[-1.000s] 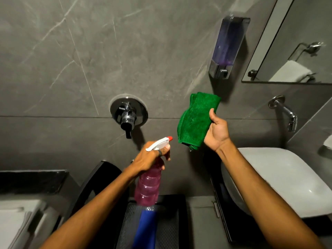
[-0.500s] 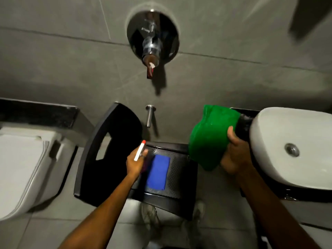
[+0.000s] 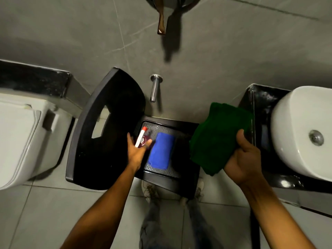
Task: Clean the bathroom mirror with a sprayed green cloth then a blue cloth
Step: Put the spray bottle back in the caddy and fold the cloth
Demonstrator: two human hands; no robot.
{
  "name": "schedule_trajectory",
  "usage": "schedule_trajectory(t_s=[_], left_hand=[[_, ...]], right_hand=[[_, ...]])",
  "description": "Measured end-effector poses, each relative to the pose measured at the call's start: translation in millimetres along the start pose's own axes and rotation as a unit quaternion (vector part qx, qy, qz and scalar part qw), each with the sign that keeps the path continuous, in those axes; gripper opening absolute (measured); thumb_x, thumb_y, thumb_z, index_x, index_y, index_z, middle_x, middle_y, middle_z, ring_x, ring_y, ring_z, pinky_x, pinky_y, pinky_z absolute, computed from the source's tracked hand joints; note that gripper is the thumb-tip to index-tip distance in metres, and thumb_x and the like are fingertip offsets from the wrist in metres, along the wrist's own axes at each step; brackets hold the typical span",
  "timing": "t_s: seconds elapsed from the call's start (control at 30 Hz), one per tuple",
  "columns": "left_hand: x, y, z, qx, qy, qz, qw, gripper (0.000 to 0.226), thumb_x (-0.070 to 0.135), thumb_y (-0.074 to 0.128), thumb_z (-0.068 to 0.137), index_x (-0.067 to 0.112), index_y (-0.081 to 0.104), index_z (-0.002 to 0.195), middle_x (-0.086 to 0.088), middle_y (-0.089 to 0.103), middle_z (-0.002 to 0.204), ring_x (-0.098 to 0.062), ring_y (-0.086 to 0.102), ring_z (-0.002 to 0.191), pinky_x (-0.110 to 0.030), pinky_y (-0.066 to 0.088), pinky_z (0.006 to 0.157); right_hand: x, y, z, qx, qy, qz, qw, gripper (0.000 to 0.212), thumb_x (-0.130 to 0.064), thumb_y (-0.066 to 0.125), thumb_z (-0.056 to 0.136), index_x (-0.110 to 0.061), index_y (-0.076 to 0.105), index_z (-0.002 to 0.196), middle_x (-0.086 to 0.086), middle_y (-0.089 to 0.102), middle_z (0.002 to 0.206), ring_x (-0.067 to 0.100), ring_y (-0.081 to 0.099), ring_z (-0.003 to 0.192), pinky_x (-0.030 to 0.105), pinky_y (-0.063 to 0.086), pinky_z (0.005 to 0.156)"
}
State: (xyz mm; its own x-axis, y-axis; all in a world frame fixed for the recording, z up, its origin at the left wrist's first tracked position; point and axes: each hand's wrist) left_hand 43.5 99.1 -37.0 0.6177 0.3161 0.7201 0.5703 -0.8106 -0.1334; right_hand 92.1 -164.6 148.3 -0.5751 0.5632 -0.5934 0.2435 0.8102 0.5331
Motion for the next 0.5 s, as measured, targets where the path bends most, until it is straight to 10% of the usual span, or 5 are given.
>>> schedule_trajectory(t_s=[0.1, 0.23, 0.33, 0.5], left_hand=[[-2, 10, -42, 0.058, -0.113, -0.035, 0.991, 0.059, 0.005, 0.075, 0.088, -0.004, 0.051, 0.141, -0.029, 0.058, 0.145, -0.032, 0.063, 0.120, -0.048, 0.055, 0.097], [44, 43, -109, -0.202, -0.217, -0.159, 0.942, 0.056, 0.050, 0.060, 0.092, 0.010, 0.062, 0.130, -0.014, 0.071, 0.120, -0.027, 0.068, 0.102, -0.041, 0.056, 0.087], [120, 69, -152, -0.355, -0.154, -0.214, 0.897, 0.064, 0.063, 0.057, 0.087, 0.011, 0.071, 0.121, -0.013, 0.080, 0.112, -0.027, 0.078, 0.097, -0.049, 0.062, 0.086], [237, 115, -232, -0.398, 0.024, -0.091, 0.912, 0.048, 0.011, 0.072, 0.087, -0.004, 0.065, 0.132, -0.024, 0.073, 0.127, -0.036, 0.073, 0.111, -0.048, 0.059, 0.101]], right_hand=[[-6, 15, -8, -0.008, 0.002, 0.015, 1.000, 0.048, -0.043, 0.051, 0.089, -0.015, 0.072, 0.121, 0.013, 0.068, 0.131, 0.032, 0.068, 0.116, 0.051, 0.060, 0.087], [-30, 34, -23, -0.058, 0.007, 0.048, 0.997, 0.045, -0.042, 0.050, 0.088, -0.014, 0.080, 0.104, 0.011, 0.076, 0.115, 0.029, 0.073, 0.105, 0.049, 0.062, 0.082], [-62, 40, -33, -0.096, -0.007, 0.036, 0.995, 0.057, -0.048, 0.039, 0.096, -0.011, 0.074, 0.119, 0.014, 0.072, 0.124, 0.032, 0.069, 0.113, 0.052, 0.059, 0.088], [-145, 54, -49, -0.125, -0.097, 0.048, 0.986, 0.066, -0.055, 0.035, 0.099, -0.006, 0.057, 0.139, 0.020, 0.058, 0.142, 0.038, 0.054, 0.133, 0.056, 0.035, 0.114]])
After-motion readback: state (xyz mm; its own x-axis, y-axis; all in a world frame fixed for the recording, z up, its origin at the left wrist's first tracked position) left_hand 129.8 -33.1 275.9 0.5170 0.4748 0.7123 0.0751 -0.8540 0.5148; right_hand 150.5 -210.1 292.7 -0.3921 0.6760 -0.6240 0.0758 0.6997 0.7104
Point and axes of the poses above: each hand's wrist, its own z-axis towards the middle knuckle, its own y-axis out of the palm, x = y × z
